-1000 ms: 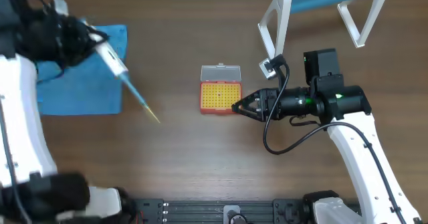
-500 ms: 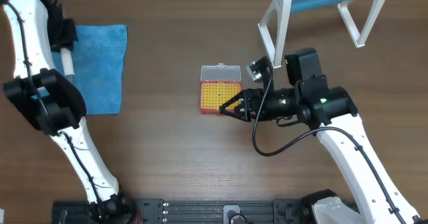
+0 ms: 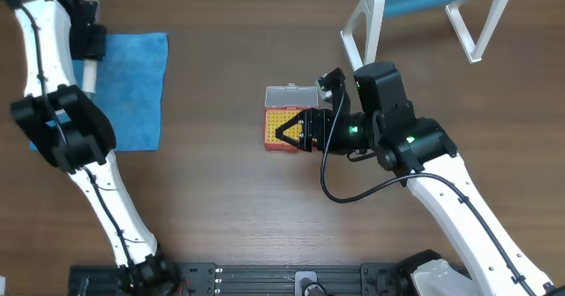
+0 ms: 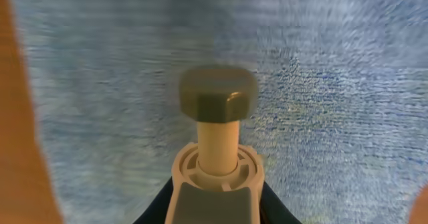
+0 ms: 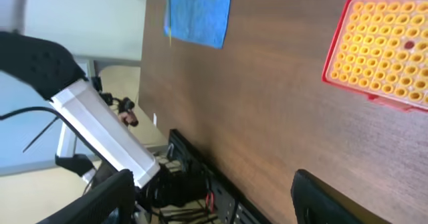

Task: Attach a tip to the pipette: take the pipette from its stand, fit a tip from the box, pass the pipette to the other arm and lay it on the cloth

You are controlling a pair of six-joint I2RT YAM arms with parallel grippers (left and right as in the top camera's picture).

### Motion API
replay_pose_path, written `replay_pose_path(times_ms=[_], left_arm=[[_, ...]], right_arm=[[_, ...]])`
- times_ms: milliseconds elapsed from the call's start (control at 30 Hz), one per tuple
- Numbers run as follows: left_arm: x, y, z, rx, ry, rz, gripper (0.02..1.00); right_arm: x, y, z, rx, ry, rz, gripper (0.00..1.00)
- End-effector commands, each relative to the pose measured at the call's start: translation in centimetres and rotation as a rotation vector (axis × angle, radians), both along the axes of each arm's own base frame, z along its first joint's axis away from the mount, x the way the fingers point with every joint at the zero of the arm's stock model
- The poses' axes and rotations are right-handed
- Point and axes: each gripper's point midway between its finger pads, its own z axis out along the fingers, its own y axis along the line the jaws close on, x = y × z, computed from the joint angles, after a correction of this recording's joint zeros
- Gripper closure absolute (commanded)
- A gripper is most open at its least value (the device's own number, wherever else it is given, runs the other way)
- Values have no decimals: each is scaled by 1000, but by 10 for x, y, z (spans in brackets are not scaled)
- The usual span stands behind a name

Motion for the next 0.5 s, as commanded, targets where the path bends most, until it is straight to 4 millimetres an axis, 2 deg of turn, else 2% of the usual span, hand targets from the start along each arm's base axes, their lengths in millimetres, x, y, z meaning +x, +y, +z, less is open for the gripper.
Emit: replay_pose_path(times_ms=[33,100,233,500], left_arm=[[-1,2,-28,-9,43,-21,989],[0,2,-31,-11,46,-21,991],[-8,-2,-50,-37,96,-18,991],[-15,0,-65,-65,125,36,987]], right_arm=[[5,1,4,3,2,-27,248],[7,0,4,-3,0,-42,246],[10,0,4,-3,-12,-49,248],[10,0,4,-3,-12,-49,246]])
